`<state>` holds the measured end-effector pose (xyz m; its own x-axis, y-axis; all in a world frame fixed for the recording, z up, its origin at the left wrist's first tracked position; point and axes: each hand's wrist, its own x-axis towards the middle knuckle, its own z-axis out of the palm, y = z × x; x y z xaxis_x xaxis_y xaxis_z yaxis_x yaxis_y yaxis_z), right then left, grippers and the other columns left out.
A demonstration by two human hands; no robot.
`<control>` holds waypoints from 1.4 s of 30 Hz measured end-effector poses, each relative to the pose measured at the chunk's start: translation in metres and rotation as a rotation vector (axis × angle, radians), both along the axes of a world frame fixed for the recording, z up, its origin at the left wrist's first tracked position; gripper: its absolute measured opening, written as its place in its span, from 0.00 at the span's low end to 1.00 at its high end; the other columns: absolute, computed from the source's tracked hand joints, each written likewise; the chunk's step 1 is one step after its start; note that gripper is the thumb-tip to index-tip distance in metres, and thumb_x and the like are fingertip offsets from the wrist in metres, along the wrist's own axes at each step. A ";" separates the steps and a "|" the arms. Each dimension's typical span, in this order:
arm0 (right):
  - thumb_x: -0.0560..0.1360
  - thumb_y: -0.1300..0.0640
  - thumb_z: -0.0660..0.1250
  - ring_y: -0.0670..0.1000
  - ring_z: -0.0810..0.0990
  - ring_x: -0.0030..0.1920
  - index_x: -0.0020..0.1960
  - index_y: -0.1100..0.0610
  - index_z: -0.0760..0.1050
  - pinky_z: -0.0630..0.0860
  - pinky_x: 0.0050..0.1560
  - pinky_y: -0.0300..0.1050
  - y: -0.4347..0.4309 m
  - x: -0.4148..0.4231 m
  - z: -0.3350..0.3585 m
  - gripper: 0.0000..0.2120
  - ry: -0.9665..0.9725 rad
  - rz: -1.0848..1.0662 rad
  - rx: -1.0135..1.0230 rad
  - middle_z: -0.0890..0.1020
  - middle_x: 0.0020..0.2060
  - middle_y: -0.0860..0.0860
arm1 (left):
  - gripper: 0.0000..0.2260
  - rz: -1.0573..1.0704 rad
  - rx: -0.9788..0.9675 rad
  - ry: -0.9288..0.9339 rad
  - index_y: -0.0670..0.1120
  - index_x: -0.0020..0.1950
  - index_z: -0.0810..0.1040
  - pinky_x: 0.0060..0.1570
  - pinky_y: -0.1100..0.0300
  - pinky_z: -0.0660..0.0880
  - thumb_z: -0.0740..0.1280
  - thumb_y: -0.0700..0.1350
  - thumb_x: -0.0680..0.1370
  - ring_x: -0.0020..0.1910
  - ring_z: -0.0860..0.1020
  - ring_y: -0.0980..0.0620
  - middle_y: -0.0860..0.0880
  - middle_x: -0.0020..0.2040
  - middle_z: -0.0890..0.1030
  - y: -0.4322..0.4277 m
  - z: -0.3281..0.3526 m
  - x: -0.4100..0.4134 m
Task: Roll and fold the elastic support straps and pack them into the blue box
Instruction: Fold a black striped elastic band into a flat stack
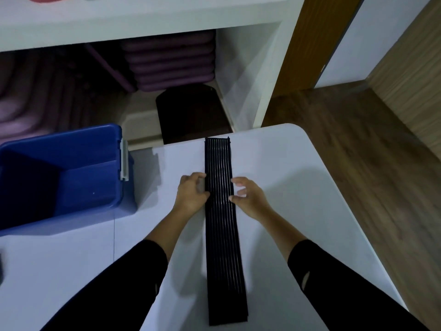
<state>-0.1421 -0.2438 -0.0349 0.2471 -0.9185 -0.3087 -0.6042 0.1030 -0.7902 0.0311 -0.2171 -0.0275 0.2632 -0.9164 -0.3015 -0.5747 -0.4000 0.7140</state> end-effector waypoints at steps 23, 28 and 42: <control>0.63 0.52 0.73 0.54 0.75 0.54 0.58 0.54 0.77 0.71 0.57 0.42 0.205 -0.068 -0.008 0.24 0.139 0.526 -0.368 0.77 0.54 0.51 | 0.23 -0.555 -0.154 -0.228 0.50 0.59 0.76 0.52 0.68 0.68 0.73 0.45 0.65 0.54 0.71 0.54 0.53 0.57 0.74 0.229 -0.012 -0.043; 0.61 0.53 0.73 0.52 0.77 0.46 0.55 0.52 0.78 0.76 0.49 0.42 0.214 -0.071 -0.007 0.22 0.130 0.529 -0.472 0.80 0.49 0.49 | 0.20 -0.545 -0.203 -0.240 0.50 0.56 0.77 0.49 0.69 0.67 0.71 0.45 0.65 0.52 0.73 0.52 0.52 0.54 0.75 0.235 -0.012 -0.046; 0.66 0.49 0.65 0.50 0.76 0.50 0.56 0.50 0.77 0.75 0.52 0.45 0.196 -0.067 0.005 0.19 0.272 0.661 -0.334 0.80 0.50 0.48 | 0.10 -0.625 -0.186 -0.232 0.47 0.44 0.80 0.43 0.69 0.68 0.67 0.49 0.67 0.43 0.73 0.57 0.52 0.42 0.80 0.225 0.000 -0.048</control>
<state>-0.2093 -0.0479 -0.0303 0.7295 -0.6624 -0.1701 -0.6339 -0.5616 -0.5317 -0.0167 0.0082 -0.0272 -0.2928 -0.9481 -0.1241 -0.8034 0.1735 0.5696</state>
